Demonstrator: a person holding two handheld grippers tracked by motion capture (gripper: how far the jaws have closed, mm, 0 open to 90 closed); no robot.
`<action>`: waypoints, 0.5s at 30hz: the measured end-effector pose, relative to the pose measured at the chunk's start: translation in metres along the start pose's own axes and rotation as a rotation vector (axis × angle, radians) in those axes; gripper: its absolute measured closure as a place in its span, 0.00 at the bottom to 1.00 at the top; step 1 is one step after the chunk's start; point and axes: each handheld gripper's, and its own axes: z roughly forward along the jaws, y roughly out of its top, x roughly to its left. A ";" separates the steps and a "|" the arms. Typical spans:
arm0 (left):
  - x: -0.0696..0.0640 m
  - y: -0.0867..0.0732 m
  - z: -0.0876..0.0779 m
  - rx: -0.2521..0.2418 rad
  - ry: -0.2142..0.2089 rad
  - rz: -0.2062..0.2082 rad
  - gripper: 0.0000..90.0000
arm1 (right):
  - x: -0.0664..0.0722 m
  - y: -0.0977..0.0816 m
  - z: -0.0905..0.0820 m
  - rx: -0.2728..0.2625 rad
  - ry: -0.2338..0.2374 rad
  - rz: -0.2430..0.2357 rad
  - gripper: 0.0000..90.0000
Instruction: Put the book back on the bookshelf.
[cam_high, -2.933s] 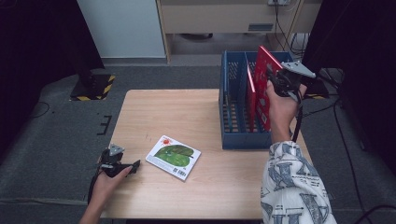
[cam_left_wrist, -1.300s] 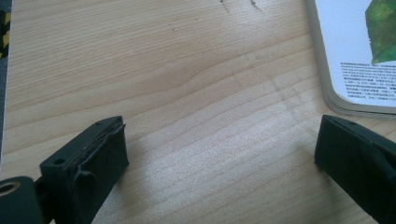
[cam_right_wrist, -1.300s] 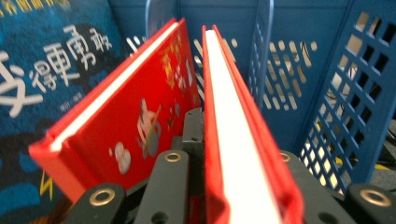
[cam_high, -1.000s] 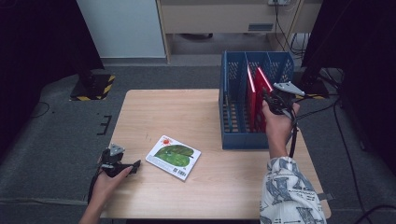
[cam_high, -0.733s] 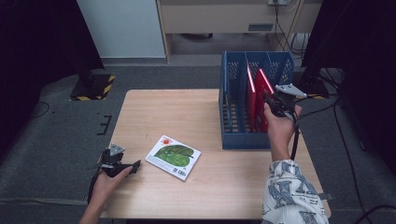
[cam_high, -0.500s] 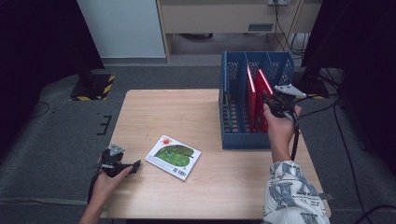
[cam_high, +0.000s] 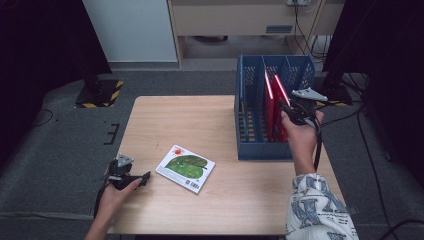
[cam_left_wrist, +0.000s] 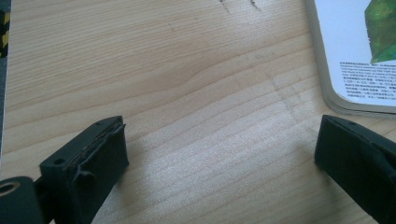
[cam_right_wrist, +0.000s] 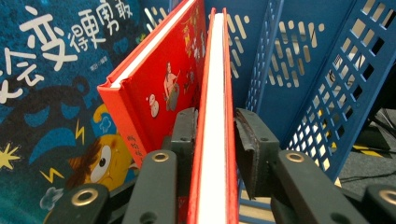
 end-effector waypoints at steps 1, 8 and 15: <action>0.000 0.000 0.000 0.000 0.000 0.000 0.02 | 0.000 0.001 0.000 0.008 -0.001 -0.002 0.77; 0.000 0.000 0.000 0.000 0.000 0.000 0.02 | -0.002 0.003 0.003 0.039 -0.009 -0.012 0.78; 0.000 0.000 0.000 0.000 0.000 0.001 0.02 | -0.002 0.003 0.006 0.043 -0.012 -0.011 0.83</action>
